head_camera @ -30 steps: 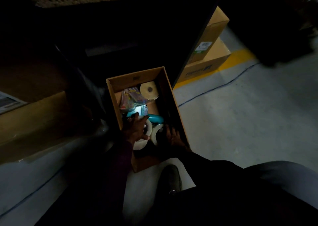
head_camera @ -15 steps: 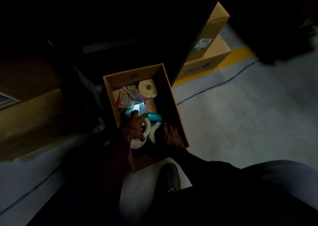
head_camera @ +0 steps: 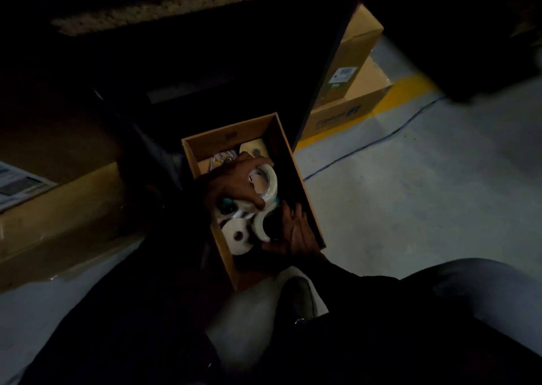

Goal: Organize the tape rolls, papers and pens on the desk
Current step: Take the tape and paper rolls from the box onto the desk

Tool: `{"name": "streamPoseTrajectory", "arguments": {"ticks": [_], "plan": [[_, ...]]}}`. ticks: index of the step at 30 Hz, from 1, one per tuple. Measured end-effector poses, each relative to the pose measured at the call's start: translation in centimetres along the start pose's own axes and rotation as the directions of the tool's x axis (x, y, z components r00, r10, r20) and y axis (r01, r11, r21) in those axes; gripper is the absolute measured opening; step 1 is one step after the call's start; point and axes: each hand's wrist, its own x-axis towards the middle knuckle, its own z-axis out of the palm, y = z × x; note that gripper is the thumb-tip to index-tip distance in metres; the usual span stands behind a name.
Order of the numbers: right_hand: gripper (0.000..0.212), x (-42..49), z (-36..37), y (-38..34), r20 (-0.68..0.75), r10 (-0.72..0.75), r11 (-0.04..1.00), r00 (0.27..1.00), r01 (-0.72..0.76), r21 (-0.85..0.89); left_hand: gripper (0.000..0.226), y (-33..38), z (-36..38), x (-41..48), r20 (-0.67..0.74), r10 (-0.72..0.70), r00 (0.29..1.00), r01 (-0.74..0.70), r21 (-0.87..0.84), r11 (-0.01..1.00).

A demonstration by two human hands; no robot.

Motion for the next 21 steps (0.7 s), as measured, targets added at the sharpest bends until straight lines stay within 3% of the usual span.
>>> {"name": "streamPoseTrajectory", "arguments": {"ticks": [3,7,9,13,16,21], "plan": [[0.078,-0.2,-2.1,-0.3,-0.113,-0.008,0.995,0.994,0.019,0.095,0.09,1.2,-1.6,-1.9,-0.041,0.024,0.999,-0.033,-0.214,0.976],[0.089,0.5,-8.1,-0.1,-0.027,0.095,0.896,0.995,-0.074,0.439,0.077,4.1,-3.8,-5.4,-0.145,-0.008,0.989,-0.054,-0.418,0.907],[0.092,0.8,-11.2,0.0,-0.028,0.104,0.856,0.994,-0.075,0.511,0.081,5.6,-4.9,-7.4,-0.187,-0.003,0.982,-0.082,-0.448,0.89],[0.082,1.6,-17.1,-0.2,-0.082,0.074,0.842,0.994,-0.018,0.54,0.092,8.9,-7.2,-12.7,-0.302,-0.003,0.953,-0.13,-0.418,0.899],[0.088,1.8,-22.3,-1.2,-0.126,0.071,0.829,0.99,0.012,0.559,0.088,11.3,-8.6,-16.9,-0.409,0.025,0.912,-0.191,-0.371,0.909],[0.089,1.8,-32.1,-3.1,-0.347,-0.036,0.828,0.937,0.222,0.515,0.088,16.3,-11.8,-23.1,-0.56,0.092,0.823,-0.26,-0.228,0.938]]}}
